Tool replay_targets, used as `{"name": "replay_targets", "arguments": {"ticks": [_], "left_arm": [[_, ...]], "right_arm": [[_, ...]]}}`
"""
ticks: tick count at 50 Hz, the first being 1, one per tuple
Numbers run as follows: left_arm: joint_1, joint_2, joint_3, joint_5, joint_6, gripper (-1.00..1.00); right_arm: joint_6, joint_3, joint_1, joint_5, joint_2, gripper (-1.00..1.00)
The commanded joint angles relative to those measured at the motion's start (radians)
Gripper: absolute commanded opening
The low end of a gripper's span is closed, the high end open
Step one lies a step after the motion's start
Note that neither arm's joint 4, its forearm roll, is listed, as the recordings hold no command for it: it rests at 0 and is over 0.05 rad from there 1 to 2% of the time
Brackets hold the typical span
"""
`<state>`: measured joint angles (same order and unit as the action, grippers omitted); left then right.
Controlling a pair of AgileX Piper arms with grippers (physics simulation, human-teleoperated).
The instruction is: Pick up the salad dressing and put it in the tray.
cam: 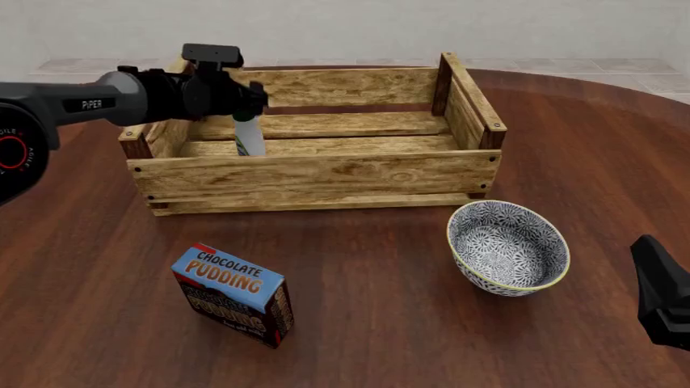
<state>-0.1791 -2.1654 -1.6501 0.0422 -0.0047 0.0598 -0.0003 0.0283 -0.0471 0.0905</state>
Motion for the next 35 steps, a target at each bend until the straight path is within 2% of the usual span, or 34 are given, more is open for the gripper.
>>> {"name": "replay_targets", "arguments": {"ticks": [1, 13, 35], "left_arm": [[0.000, 0.012, -0.006, 0.007, 0.004, 1.00], [-0.004, 0.035, -0.006, 0.016, 0.011, 1.00], [-0.005, 0.196, 0.071, 0.038, 0.040, 1.00]], "right_arm": [[-0.002, 0.000, 0.000, 0.014, -0.015, 1.00], [-0.002, 0.000, 0.001, 0.016, -0.018, 1.00], [-0.010, 0.000, 0.000, 0.014, -0.019, 1.00]]}}
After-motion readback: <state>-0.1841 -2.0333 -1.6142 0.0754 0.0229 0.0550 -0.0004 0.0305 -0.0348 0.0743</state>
